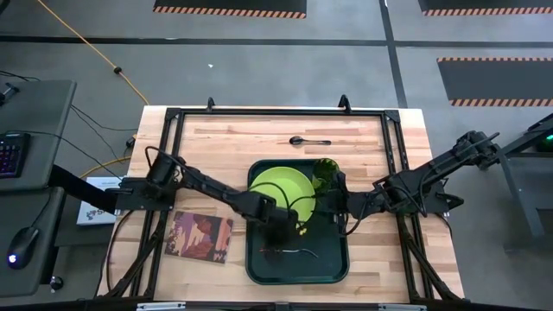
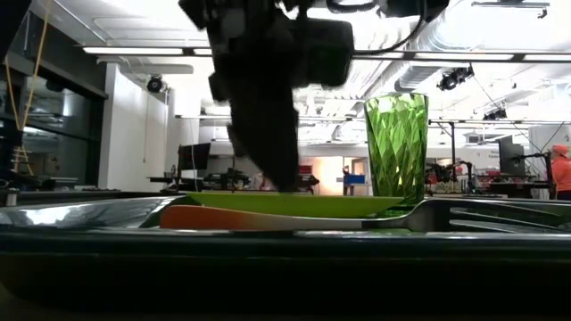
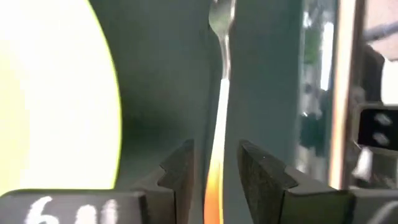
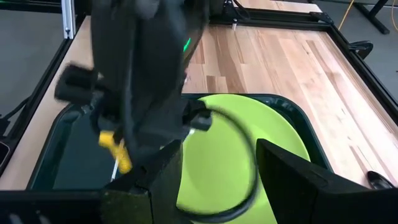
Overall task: Pick and place plate/cup/fork/spoon on tray
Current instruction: Put the orange fork on the black serving tray to the right of the green plate
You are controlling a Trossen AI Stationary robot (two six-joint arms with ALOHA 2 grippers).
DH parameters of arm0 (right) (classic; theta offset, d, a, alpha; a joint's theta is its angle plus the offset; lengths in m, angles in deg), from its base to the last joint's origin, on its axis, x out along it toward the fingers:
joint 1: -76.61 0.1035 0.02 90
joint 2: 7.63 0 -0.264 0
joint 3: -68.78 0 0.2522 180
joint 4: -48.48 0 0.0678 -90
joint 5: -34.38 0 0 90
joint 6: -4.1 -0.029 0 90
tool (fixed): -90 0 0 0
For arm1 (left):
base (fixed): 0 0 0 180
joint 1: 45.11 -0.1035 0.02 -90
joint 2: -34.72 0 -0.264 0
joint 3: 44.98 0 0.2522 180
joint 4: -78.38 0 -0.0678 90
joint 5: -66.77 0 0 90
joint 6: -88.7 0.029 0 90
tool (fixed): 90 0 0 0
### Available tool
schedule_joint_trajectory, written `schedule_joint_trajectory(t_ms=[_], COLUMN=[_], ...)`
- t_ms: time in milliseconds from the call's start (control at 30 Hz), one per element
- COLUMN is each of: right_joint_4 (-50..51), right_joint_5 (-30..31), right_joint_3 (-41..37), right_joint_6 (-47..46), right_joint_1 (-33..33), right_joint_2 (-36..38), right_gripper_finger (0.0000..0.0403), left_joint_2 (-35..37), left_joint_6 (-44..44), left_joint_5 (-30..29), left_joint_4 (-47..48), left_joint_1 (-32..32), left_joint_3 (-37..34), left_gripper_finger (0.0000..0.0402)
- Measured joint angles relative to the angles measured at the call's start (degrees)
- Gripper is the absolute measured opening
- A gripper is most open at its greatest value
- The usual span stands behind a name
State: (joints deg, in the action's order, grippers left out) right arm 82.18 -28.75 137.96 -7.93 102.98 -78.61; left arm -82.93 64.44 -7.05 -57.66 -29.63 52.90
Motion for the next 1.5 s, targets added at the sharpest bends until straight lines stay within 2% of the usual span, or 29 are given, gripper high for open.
schedule_joint_trajectory(t_ms=[33,133,267,367,433,533,667,767,833,900,967,1067,1267,1500], right_joint_4=[0.16,0.55,1.35,3.64,5.95,8.01,7.45,3.82,1.53,-2.51,-5.32,-9.66,-22.78,-23.23], right_joint_5=[-0.01,-0.25,-0.91,-0.93,0.26,4.45,7.67,7.17,4.43,-1.03,-6.51,-15.52,-30.44,-33.09], right_joint_3=[0.0,0.0,0.12,0.0,0.02,0.0,0.03,-0.01,-0.03,-0.02,-0.09,-0.11,0.04,0.0], right_joint_6=[0.01,-0.01,0.22,-1.89,-5.47,-10.34,-15.19,-16.48,-16.28,-15.89,-15.43,-15.04,-9.61,-7.38], right_joint_1=[0.0,0.0,1.12,3.29,5.4,9.02,12.4,13.11,13.0,12.22,10.88,8.91,6.56,4.84], right_joint_2=[0.0,0.0,0.06,-0.08,-0.49,-2.96,-8.67,-14.35,-18.08,-21.55,-24.2,-26.21,-28.47,-32.35], right_gripper_finger=[0.0197,0.0197,0.0197,0.0197,0.0197,0.0197,0.0174,0.013,0.0087,0.0038,0.0011,0.0019,0.0005,0.0002], left_joint_2=[0.83,4.8,11.91,18.67,22.76,29.69,37.86,43.34,46.37,48.93,50.57,51.97,51.69,50.46], left_joint_6=[0.84,3.81,8.34,11.69,13.08,16.48,21.42,25.17,27.22,28.2,28.88,30.39,30.53,30.98], left_joint_5=[-0.05,-5.4,-18.9,-29.76,-35.37,-40.8,-42.11,-42.38,-42.37,-42.44,-42.41,-42.03,-40.62,-40.8], left_joint_4=[0.12,2.81,1.28,-5.18,-11.16,-22.56,-41.63,-52.15,-57.03,-57.37,-57.69,-59.41,-58.89,-60.01], left_joint_1=[-0.24,0.16,2.77,5.21,6.3,6.9,6.52,5.79,5.09,4.62,4.3,4.29,4.62,4.86], left_joint_3=[0.28,0.13,-1.55,-6.01,-10.77,-19.37,-31.04,-37.54,-39.85,-40.81,-40.61,-40.46,-40.65,-40.59], left_gripper_finger=[0.011,0.0093,0.0049,0.001,0.0007,0.0005,0.0002,0.0001,0.0001,0.0001,0.0001,0.0,0.0,0.0])
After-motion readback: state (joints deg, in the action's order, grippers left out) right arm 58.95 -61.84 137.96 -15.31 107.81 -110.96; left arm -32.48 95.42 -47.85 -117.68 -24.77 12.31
